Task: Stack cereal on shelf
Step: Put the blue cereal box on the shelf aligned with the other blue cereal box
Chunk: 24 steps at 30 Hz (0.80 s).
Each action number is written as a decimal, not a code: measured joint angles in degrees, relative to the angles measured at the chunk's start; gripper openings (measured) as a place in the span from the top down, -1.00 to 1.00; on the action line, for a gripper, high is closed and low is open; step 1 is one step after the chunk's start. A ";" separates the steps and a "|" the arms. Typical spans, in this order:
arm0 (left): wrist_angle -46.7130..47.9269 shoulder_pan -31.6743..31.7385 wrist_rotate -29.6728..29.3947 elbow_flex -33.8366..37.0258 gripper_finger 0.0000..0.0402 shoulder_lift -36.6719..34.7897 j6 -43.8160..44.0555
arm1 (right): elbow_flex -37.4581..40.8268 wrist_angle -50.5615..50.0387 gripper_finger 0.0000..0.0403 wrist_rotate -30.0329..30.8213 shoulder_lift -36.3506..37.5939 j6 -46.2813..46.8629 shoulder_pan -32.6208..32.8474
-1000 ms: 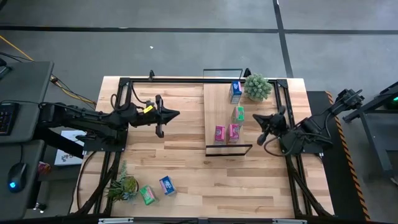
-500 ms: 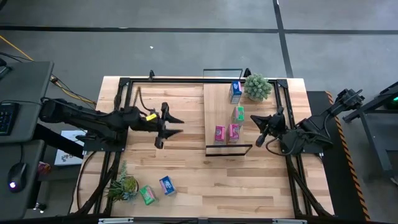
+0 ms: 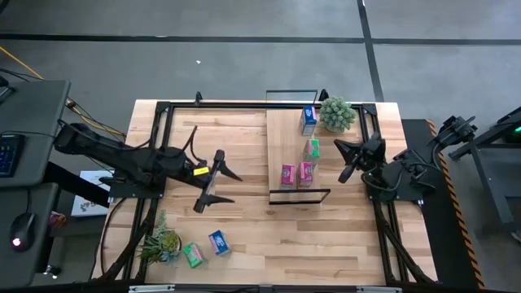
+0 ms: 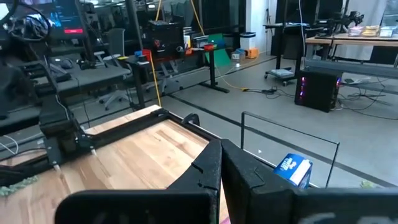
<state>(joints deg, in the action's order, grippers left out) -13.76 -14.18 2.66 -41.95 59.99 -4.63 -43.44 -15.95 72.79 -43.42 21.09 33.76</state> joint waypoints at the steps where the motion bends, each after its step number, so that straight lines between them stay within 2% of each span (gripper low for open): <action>1: 0.05 -0.39 0.00 0.00 -0.47 0.00 -0.11 | 0.00 -0.08 1.00 0.00 -0.02 0.60 0.00; 11: 0.24 -1.10 0.45 0.02 -0.47 0.42 -6.20 | 0.00 -0.06 1.00 -0.37 -0.02 0.93 0.00; 18: 0.66 0.96 11.43 0.01 -0.47 1.25 -7.62 | 0.00 -0.06 1.00 -1.48 -0.02 2.85 0.00; 24: 2.67 3.01 15.81 -0.06 -0.46 1.64 -7.65 | 0.00 -0.06 1.00 -1.46 -0.02 0.50 0.00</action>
<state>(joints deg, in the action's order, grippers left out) -11.09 -11.17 18.47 -42.02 61.63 -12.27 -43.44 -16.01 71.33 -43.44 21.58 33.76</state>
